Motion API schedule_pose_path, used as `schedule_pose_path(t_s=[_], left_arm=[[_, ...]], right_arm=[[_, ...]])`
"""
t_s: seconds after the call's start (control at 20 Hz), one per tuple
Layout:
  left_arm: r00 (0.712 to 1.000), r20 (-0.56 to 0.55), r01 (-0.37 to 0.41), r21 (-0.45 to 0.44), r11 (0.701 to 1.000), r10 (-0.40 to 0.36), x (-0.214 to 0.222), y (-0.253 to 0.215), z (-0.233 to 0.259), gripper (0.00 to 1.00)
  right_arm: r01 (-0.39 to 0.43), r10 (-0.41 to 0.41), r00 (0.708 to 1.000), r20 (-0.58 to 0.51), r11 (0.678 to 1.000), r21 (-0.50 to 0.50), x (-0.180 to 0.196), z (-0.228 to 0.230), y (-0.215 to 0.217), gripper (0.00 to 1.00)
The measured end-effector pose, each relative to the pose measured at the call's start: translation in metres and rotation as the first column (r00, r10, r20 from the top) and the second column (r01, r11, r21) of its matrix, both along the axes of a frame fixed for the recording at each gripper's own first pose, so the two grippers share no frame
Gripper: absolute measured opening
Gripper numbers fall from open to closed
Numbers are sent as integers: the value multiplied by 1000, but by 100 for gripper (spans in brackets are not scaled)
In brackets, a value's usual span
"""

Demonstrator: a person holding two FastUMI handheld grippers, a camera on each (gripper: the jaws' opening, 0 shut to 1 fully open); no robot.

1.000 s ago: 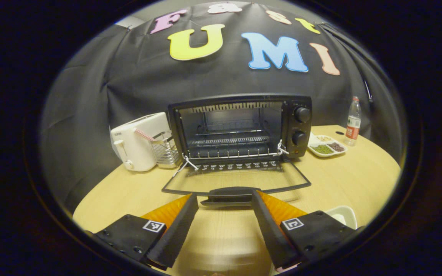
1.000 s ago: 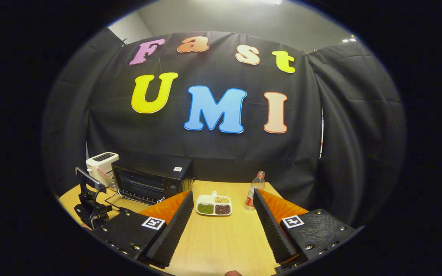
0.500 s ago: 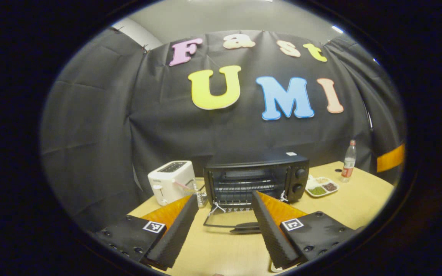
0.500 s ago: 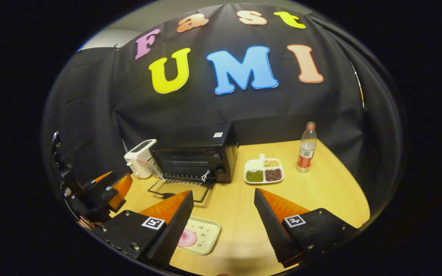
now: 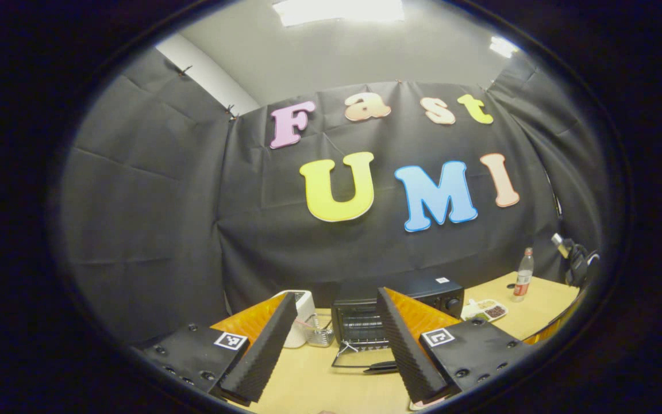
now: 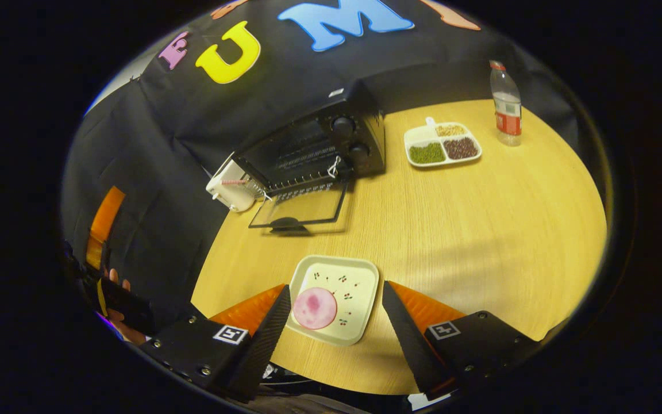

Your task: Open the electric oven with the left hand, put the food in, and close the electric oven.

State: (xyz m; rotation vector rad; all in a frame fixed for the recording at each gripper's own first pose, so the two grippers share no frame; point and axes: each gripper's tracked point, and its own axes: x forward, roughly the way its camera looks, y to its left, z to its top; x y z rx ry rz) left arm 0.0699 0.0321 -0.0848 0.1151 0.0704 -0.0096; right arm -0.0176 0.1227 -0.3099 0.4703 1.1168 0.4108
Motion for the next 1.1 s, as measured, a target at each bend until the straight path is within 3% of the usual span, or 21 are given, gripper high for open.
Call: schedule_pose_path(t_s=[0.25,0.35,0.5,0.7,0.75,0.8,0.9,0.95,1.1], left_arm=[[1000,25,1,0,1000,-1,-15,5,12,99],[1000,12,-14,5,1000,14,-20,12,7,91],[999,-17,-46,-3,999,46,-26,25,-2,96],[996,-29,-86,1,996,86,-32,41,-6,98],[995,-34,-90,1,996,90,-32,44,-10,98],[995,-41,-92,2,996,92,-32,44,-12,99],[995,-44,-91,1,996,91,-31,45,-12,99],[995,-46,-91,0,996,91,-30,45,-13,99],[995,-41,-94,-2,996,93,-28,44,-11,99]], right_arm=[[-31,35,983,-180,999,24,-18,-41,14,96],[-46,48,969,-241,999,14,-23,-57,16,96],[-44,46,954,-296,999,11,-23,-69,17,96],[-10,1,936,-352,1000,-23,-17,-87,9,63],[1,-8,932,-362,1000,-20,-16,-90,9,28],[4,-5,925,-380,1000,-4,-18,-88,8,19],[40,-39,915,-401,999,-5,-14,-88,0,16],[43,-29,908,-418,999,23,-19,-92,5,4],[63,-40,909,-415,997,41,-17,-91,2,3]])
